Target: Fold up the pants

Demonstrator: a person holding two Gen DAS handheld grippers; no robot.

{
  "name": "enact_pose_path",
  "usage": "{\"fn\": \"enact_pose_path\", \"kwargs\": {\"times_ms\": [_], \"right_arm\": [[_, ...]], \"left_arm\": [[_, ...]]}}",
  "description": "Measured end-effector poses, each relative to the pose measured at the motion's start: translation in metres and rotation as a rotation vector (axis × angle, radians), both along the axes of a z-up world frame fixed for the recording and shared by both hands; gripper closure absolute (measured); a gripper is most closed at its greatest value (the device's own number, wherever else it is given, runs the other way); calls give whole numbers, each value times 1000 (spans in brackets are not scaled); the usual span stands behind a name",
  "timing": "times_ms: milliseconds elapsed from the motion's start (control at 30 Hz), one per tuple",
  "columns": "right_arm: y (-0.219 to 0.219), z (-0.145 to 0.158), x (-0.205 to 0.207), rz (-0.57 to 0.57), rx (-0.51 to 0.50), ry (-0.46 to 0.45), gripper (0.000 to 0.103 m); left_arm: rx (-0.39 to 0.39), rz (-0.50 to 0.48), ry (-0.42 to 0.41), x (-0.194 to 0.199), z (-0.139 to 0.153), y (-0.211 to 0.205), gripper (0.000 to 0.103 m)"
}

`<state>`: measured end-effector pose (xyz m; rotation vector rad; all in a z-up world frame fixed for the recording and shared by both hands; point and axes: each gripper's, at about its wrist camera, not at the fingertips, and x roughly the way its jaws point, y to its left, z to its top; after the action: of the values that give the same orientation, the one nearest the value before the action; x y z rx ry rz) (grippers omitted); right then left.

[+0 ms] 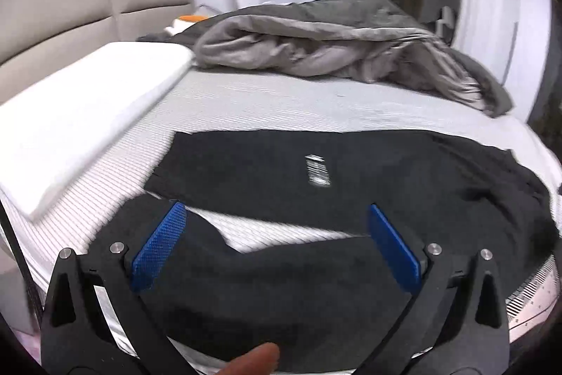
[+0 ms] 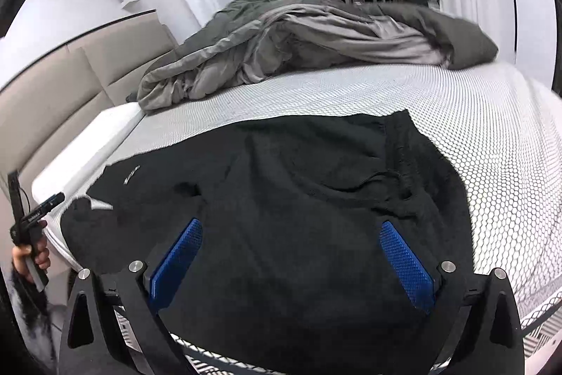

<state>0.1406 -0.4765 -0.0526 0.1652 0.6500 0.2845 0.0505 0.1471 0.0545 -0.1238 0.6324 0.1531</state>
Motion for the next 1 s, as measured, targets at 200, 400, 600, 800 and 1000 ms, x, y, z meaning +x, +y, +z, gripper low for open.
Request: {"fn": "enact_pose_path", "kwargs": {"times_ms": [200, 400, 600, 800, 1000], "right_arm": [[-50, 7, 73, -43, 146, 93, 15], [-82, -10, 157, -135, 184, 226, 18], [-104, -41, 216, -200, 199, 329, 24], [-100, -51, 246, -133, 248, 360, 38], [-90, -53, 272, -155, 190, 334, 97]], "left_arm": [[-98, 60, 104, 67, 1, 84, 10], [-117, 134, 227, 135, -31, 142, 16], [-76, 199, 447, 199, -90, 176, 19], [-84, 175, 521, 234, -121, 196, 25], [-43, 145, 453, 257, -116, 198, 79]]}}
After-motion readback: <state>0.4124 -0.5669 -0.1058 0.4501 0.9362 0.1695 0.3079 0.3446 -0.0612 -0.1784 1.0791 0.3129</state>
